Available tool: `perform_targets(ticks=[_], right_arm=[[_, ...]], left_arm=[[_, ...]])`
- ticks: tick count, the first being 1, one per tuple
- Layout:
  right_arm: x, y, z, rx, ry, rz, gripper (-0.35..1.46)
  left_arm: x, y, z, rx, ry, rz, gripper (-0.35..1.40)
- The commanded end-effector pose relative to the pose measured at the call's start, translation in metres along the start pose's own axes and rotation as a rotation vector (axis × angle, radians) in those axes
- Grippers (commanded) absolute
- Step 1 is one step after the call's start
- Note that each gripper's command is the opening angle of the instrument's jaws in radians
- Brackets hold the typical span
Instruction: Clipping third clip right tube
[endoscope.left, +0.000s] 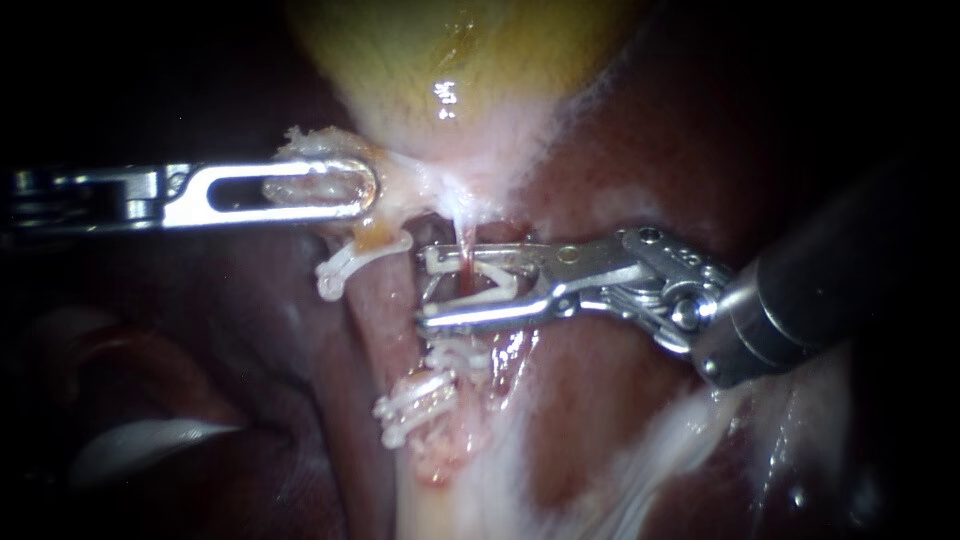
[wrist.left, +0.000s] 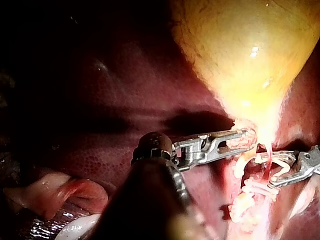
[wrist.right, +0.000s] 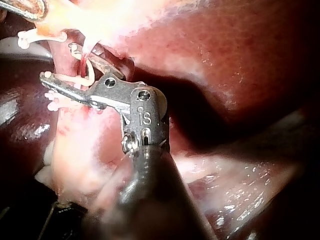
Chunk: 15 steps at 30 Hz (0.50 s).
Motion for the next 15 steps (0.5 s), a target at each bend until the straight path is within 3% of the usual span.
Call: perform_targets(ticks=[1, 7, 15], right_arm=[[0.0002, -0.0002, 0.0000, 0.003, 0.005, 0.006, 0.46], [0.0010, -0.0008, 0.0001, 0.020, 0.030, 0.022, 0.46], [0.0010, -0.0009, -0.0001, 0.032, 0.028, 0.045, 0.39]], left_arm=[[0.0000, 0.0000, 0.0000, 0.000, 0.000, 0.000, -0.35], [0.0000, 0.0000, 0.0000, 0.000, 0.000, 0.000, -0.35], [0.0000, 0.0000, 0.0000, 0.000, 0.000, 0.000, -0.35]])
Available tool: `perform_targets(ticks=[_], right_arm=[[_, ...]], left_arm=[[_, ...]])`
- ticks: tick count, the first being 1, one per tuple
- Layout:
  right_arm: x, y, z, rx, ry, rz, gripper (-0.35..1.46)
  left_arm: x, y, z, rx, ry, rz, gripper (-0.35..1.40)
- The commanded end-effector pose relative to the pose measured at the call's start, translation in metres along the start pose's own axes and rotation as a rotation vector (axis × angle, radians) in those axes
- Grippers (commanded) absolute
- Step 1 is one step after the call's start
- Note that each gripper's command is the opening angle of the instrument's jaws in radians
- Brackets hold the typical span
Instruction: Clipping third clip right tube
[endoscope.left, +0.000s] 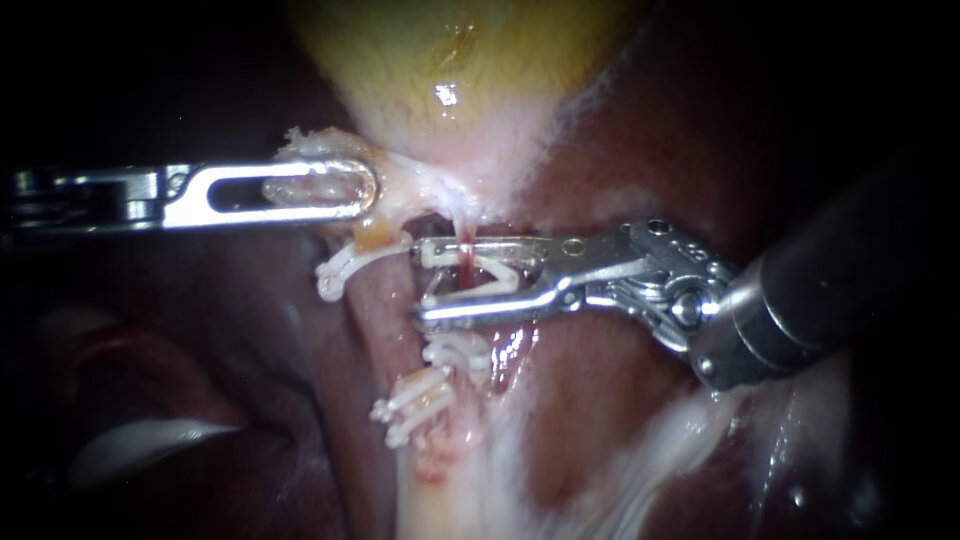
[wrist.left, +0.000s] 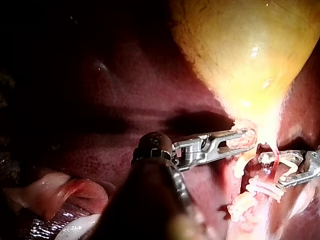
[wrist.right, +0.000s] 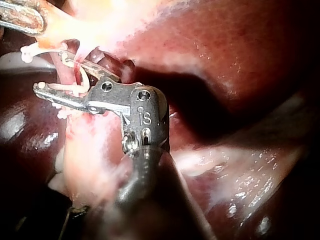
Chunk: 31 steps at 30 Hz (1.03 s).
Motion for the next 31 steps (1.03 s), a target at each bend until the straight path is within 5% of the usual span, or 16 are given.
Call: perform_targets(ticks=[1, 7, 14, 18, 31], right_arm=[[0.0000, -0.0001, -0.0002, -0.002, 0.000, 0.033, 0.32], [-0.0001, 0.0000, -0.0015, -0.047, 0.012, 0.086, -0.35], [0.0000, 0.0013, -0.0025, -0.104, 0.007, 0.097, -0.35], [0.0000, 0.0013, -0.0027, -0.129, -0.020, 0.098, -0.35], [0.0001, 0.0013, -0.0027, -0.131, -0.020, 0.098, -0.35]], left_arm=[[0.0000, 0.0000, 0.0000, 0.000, 0.000, 0.000, -0.35], [0.0001, 0.0000, 0.0000, -0.001, -0.001, 0.000, -0.35], [0.0001, 0.0001, 0.0001, -0.001, -0.001, 0.001, -0.35], [0.0001, 0.0001, 0.0001, -0.001, -0.001, 0.001, -0.35], [0.0002, 0.0001, 0.0001, -0.001, -0.002, 0.001, -0.35]])
